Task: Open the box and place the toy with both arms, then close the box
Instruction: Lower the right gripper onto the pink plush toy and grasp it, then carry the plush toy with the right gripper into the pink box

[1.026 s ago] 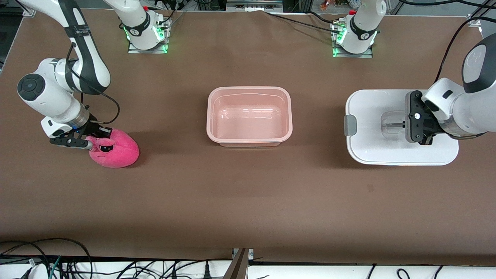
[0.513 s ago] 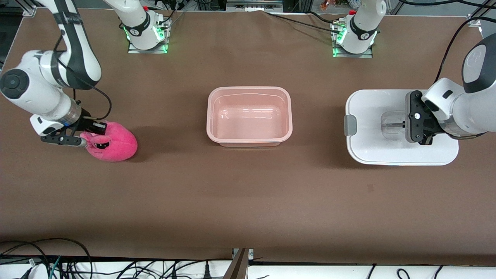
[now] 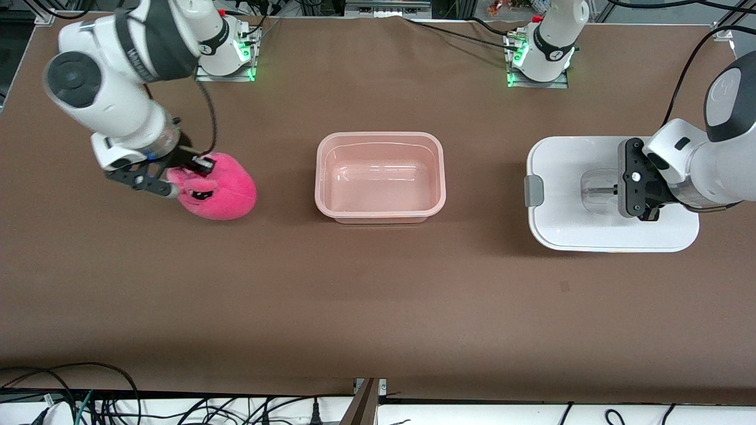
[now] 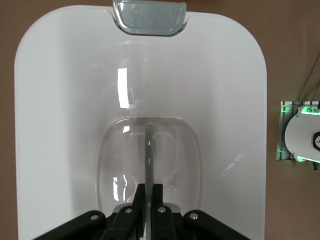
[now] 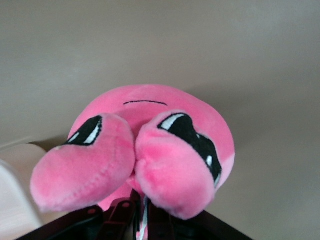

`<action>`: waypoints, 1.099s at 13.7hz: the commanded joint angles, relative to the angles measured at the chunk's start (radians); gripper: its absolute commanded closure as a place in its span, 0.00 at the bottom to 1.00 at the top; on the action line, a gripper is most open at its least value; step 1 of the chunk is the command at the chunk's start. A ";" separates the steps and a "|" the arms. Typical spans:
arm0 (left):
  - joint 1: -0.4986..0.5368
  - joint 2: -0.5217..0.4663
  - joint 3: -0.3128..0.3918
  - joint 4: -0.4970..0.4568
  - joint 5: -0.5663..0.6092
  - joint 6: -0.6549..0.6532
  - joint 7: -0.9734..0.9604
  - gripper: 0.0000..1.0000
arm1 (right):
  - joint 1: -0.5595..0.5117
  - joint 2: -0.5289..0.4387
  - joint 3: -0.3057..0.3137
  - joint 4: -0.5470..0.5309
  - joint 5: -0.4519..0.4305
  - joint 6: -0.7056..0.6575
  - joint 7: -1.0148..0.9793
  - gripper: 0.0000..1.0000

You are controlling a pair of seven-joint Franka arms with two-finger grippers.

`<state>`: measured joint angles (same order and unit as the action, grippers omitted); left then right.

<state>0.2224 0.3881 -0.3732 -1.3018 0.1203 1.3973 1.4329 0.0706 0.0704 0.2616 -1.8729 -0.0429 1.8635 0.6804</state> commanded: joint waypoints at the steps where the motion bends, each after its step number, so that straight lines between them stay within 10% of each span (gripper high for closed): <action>1: 0.006 -0.006 -0.006 0.006 0.009 -0.015 0.024 1.00 | 0.084 0.012 0.022 0.055 -0.067 -0.050 0.201 1.00; 15: 0.006 -0.006 -0.006 0.006 0.009 -0.015 0.024 1.00 | 0.420 0.167 0.022 0.219 -0.212 -0.056 0.989 1.00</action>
<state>0.2226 0.3881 -0.3732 -1.3020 0.1203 1.3958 1.4330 0.4567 0.1978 0.2902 -1.7075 -0.2178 1.8363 1.5559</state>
